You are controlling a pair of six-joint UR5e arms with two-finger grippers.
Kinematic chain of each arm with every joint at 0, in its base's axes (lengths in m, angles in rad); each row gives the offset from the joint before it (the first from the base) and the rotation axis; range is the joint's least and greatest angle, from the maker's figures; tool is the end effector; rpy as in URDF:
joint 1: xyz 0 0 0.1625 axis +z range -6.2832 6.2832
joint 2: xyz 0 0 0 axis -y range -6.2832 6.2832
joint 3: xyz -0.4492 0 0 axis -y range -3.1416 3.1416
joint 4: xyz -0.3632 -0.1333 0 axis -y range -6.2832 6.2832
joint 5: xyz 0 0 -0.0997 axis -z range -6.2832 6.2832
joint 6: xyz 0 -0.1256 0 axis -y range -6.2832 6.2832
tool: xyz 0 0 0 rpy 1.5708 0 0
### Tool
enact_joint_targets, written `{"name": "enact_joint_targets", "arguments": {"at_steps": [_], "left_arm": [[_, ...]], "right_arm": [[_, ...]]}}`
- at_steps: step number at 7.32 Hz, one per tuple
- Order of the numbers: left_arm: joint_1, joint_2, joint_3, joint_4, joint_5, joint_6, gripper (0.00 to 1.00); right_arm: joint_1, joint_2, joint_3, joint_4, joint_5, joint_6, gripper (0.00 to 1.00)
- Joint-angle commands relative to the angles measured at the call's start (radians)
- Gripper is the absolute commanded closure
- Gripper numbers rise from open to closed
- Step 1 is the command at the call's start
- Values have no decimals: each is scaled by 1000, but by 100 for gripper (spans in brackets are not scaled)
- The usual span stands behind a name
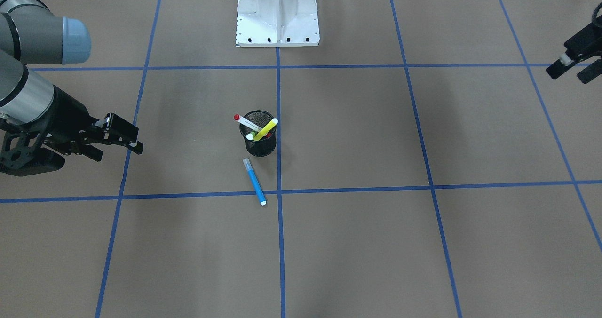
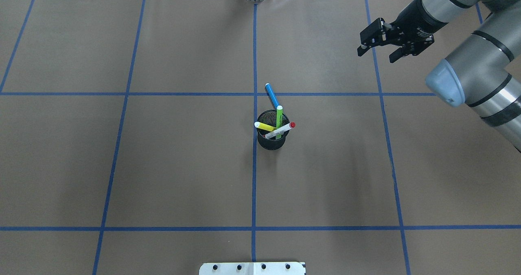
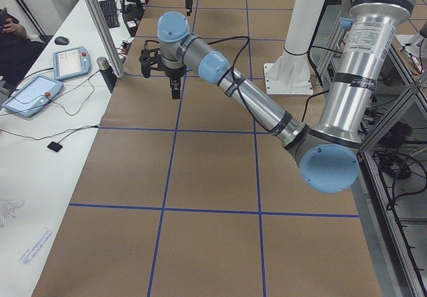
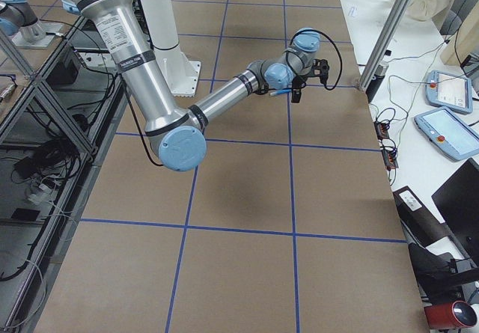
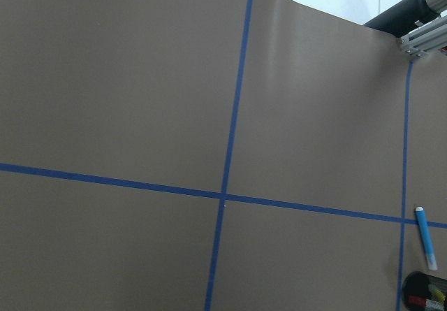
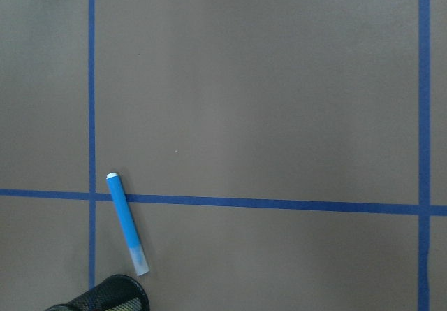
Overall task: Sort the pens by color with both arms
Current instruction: 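Raise the right gripper away from the cup while the left arm moves in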
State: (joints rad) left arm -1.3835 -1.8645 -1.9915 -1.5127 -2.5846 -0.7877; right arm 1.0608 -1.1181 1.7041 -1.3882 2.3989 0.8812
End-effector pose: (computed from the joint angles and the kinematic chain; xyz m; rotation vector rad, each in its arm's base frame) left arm 0.0713 -0.5197 0.3463 0.0713 1.1387 -0.2016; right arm -0.2719 -0.5696 0.3573 0.0513 -1.0619 0.0176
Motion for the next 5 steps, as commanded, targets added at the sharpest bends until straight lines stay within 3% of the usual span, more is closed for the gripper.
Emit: {"name": "enact_joint_targets", "arguments": {"at_steps": [1,5], "left_arm": [[149,-167,42,-1,102,-237,0],[418,-327,-3,-9,409,-666,0]], "right_arm": [[5,-5,-9,-2,-12,-16,3],[47,-12,-56,1,-47,-73,3]]}}
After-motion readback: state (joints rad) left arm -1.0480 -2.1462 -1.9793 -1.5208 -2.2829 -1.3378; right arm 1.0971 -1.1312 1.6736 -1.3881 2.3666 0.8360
